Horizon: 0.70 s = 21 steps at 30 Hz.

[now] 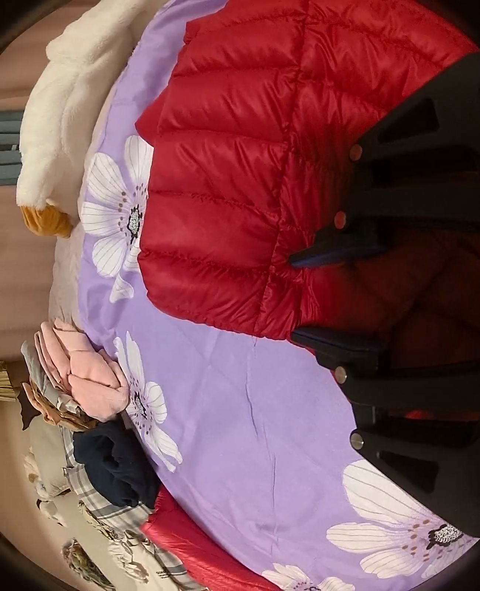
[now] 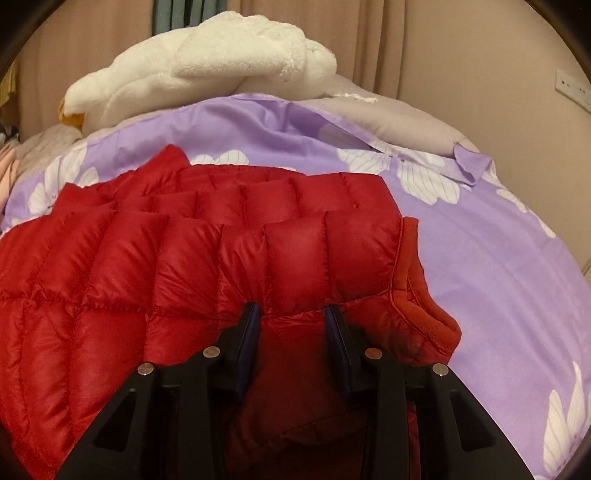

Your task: Fold large clothes

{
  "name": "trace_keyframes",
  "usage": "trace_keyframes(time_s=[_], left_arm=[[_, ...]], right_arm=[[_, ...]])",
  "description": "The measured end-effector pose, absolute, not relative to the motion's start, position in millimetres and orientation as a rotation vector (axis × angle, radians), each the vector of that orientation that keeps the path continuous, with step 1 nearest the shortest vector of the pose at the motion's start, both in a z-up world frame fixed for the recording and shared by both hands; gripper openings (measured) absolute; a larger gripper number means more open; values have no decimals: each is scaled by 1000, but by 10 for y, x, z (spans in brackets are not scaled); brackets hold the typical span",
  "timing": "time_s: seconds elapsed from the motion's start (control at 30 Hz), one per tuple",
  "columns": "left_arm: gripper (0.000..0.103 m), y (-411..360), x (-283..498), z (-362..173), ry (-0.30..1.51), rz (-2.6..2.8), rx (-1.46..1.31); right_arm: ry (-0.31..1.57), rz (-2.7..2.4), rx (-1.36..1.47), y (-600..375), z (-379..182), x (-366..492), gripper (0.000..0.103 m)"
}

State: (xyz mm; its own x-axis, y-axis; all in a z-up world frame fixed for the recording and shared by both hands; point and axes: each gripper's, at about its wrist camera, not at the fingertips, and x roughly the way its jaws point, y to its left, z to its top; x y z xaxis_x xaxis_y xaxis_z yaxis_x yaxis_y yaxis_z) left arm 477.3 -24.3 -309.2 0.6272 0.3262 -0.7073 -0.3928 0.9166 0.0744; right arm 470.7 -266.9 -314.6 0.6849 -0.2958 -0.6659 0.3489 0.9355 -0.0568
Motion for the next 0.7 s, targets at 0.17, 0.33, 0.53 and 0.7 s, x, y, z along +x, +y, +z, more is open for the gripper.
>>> trace_keyframes(time_s=[0.17,0.33,0.53,0.7], left_arm=[[35,-240,4779,-3094,797,403,-113],[40,-40,4550,-2903,827,281,-210],[56,46,3793,-2968,845,178,-262],[64,-1,3617,-3124,850,228,-210]], right_arm=[[739,-363,76,-2636,-3116,4715,36],[760,-341,83,-2686,-2947,4565,36],[745,-362,110,-2714,-2847,3989,36],[763,-298,344,-2976,-3168,3580,41]])
